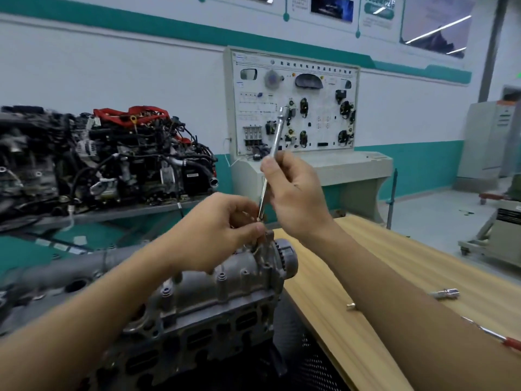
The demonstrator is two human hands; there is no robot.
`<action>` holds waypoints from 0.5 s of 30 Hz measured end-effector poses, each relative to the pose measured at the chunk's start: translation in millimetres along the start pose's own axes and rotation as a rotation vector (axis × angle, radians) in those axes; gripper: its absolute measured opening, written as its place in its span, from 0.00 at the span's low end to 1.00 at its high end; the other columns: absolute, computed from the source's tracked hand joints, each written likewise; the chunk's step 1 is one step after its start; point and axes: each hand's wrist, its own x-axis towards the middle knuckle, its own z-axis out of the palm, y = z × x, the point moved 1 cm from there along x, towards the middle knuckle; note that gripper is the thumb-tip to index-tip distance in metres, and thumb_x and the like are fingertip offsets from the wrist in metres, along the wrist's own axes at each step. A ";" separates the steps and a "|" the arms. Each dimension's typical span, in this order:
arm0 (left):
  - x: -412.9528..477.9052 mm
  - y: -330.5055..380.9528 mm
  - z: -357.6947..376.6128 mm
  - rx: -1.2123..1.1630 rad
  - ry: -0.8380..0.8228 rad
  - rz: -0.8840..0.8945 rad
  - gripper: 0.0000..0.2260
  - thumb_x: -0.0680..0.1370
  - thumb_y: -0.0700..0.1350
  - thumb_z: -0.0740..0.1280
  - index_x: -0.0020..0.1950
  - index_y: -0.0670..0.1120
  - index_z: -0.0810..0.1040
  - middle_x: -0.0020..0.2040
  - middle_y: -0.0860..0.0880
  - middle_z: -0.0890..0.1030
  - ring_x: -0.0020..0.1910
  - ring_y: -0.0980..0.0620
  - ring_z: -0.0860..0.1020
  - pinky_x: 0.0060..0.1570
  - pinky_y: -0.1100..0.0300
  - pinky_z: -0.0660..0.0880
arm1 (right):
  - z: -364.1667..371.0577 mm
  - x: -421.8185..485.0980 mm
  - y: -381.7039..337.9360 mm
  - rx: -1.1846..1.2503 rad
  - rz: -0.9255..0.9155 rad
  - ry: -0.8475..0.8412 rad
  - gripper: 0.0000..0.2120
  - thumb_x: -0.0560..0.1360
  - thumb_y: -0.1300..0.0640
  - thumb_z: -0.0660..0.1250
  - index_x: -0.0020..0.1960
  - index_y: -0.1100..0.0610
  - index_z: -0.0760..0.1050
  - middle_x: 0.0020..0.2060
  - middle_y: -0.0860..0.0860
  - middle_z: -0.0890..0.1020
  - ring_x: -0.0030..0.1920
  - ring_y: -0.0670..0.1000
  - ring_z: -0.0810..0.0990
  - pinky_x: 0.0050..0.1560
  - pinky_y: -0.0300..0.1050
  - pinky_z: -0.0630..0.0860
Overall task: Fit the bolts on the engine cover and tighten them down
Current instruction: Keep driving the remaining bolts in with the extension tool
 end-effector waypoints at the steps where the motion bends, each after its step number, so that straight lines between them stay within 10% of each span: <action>1: 6.2 -5.9 -7.5 0.046 -0.022 -0.009 0.04 0.80 0.43 0.69 0.49 0.44 0.82 0.35 0.48 0.85 0.27 0.56 0.75 0.29 0.66 0.70 | 7.6 8.3 4.8 -0.069 -0.011 -0.032 0.12 0.83 0.56 0.60 0.41 0.56 0.72 0.26 0.44 0.68 0.27 0.45 0.66 0.30 0.46 0.65; 8: 45.0 -63.1 -40.2 0.103 0.036 -0.082 0.05 0.78 0.40 0.72 0.45 0.39 0.83 0.36 0.44 0.85 0.33 0.55 0.82 0.35 0.64 0.77 | 42.6 50.7 48.7 -0.314 -0.032 -0.172 0.16 0.81 0.56 0.62 0.37 0.61 0.70 0.28 0.52 0.70 0.31 0.51 0.68 0.36 0.56 0.70; 15: 40.8 -122.9 -46.5 0.081 -0.084 -0.195 0.05 0.77 0.39 0.72 0.41 0.42 0.83 0.36 0.44 0.85 0.36 0.44 0.84 0.38 0.57 0.81 | 58.1 55.9 92.4 -0.280 0.023 -0.434 0.14 0.82 0.60 0.63 0.42 0.70 0.73 0.28 0.52 0.73 0.30 0.48 0.70 0.34 0.46 0.69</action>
